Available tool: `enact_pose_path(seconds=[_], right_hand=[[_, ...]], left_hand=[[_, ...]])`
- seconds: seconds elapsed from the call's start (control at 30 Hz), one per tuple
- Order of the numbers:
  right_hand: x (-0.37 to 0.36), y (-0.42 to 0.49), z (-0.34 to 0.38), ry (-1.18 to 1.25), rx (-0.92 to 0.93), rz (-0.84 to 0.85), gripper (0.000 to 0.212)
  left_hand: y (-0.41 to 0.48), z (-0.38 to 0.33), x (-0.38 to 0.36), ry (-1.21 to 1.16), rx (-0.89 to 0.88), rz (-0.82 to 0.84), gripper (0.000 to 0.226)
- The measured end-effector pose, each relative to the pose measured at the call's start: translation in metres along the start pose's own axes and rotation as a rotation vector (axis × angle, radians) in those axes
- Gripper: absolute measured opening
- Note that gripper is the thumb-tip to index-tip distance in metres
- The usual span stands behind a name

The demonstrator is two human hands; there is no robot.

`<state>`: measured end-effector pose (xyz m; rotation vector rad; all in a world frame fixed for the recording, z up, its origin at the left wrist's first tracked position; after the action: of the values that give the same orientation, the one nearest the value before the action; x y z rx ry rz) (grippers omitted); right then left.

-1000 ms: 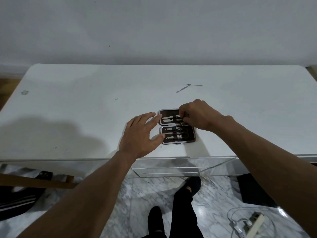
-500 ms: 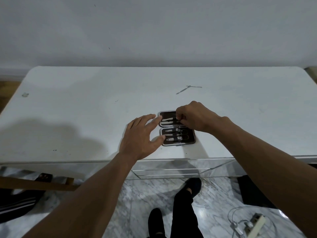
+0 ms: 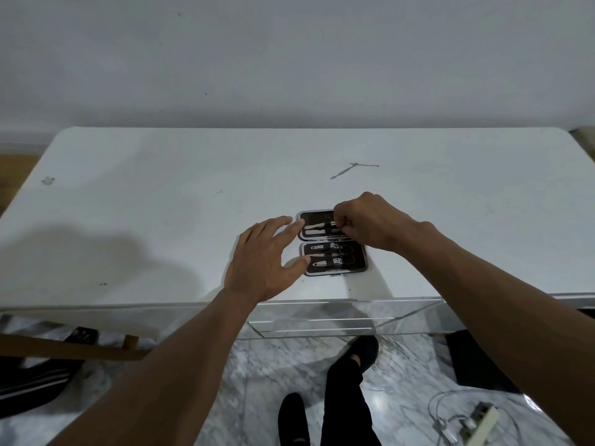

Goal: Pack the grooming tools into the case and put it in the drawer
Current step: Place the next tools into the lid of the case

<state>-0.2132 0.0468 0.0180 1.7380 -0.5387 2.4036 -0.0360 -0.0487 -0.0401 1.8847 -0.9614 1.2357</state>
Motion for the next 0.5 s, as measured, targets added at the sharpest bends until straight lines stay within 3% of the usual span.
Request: enact_pose_path(seconds=[0.23,0.33,0.5], right_hand=[[0.014,0.004,-0.009,0.025,-0.069,-0.097,0.012],[0.021,0.015,-0.021,-0.022,-0.136,-0.186,0.016],[0.023,0.038,-0.033,-0.077,-0.182,-0.197,0.026]], left_hand=[[0.001,0.0,0.0,0.005,-0.007,0.005,0.063],[0.0,0.0,0.0,-0.005,-0.007,0.001,0.063],[0.001,-0.001,0.001,-0.002,-0.017,0.016,0.064]])
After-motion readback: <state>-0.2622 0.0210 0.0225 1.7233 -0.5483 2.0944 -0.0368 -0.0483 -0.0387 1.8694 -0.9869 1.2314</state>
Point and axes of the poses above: each hand's wrist, its own y-axis towards the middle knuckle, its own x-axis out of the back of the hand, z = x × y, the point moved 4 cm from there along y, towards the middle knuckle, and after that the axes turned 2 degrees about y, right-handed, at the moved point
